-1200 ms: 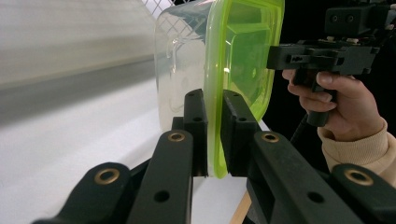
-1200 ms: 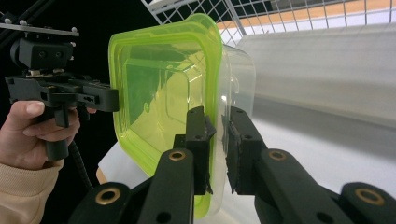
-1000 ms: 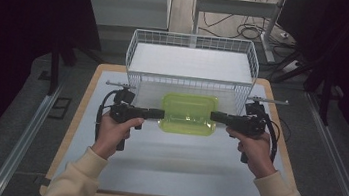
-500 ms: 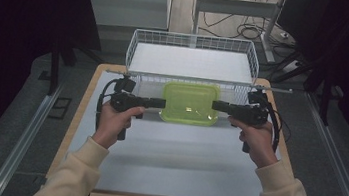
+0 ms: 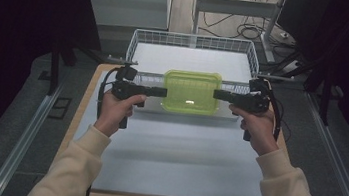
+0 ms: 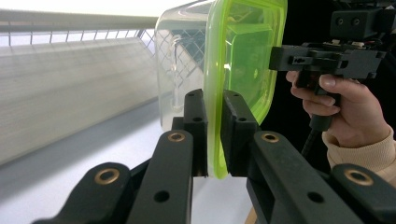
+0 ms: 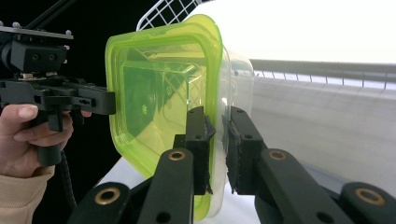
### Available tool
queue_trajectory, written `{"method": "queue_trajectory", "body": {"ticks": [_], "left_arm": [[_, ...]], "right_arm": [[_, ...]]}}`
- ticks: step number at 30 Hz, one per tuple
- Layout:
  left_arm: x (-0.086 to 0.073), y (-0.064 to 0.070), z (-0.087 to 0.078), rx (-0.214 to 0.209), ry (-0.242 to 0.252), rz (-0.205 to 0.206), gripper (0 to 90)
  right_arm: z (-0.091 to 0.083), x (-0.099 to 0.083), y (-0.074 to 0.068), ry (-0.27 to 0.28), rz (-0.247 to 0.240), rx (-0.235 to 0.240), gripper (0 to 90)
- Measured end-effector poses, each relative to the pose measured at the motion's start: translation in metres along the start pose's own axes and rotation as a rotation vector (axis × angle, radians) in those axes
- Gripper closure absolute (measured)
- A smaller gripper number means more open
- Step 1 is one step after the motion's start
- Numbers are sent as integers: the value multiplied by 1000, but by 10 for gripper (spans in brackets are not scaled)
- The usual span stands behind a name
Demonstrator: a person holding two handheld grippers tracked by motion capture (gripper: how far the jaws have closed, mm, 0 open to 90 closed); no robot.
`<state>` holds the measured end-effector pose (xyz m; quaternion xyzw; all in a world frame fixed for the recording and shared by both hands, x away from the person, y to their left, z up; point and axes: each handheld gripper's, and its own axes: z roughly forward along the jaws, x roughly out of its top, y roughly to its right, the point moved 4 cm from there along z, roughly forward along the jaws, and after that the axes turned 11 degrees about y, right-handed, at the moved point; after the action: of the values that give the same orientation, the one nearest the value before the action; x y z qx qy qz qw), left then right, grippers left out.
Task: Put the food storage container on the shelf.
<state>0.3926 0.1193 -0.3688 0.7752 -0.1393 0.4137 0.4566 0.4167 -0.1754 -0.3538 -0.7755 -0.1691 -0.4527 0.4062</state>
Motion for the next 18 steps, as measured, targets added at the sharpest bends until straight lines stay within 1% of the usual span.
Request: {"method": "queue_trajectory", "body": {"ticks": [5, 7, 9, 18], "left_arm": [[9, -1, 3, 7, 2, 5, 819], [11, -2, 4, 9, -5, 12, 820], [14, -3, 5, 10, -2, 9, 819], [28, -8, 7, 18, 5, 18, 819]], "right_arm": [[3, 8, 2, -1, 8, 0, 802], [5, 10, 4, 3, 9, -2, 802], [7, 12, 5, 2, 14, -3, 802], [15, 25, 7, 1, 6, -15, 801]]}}
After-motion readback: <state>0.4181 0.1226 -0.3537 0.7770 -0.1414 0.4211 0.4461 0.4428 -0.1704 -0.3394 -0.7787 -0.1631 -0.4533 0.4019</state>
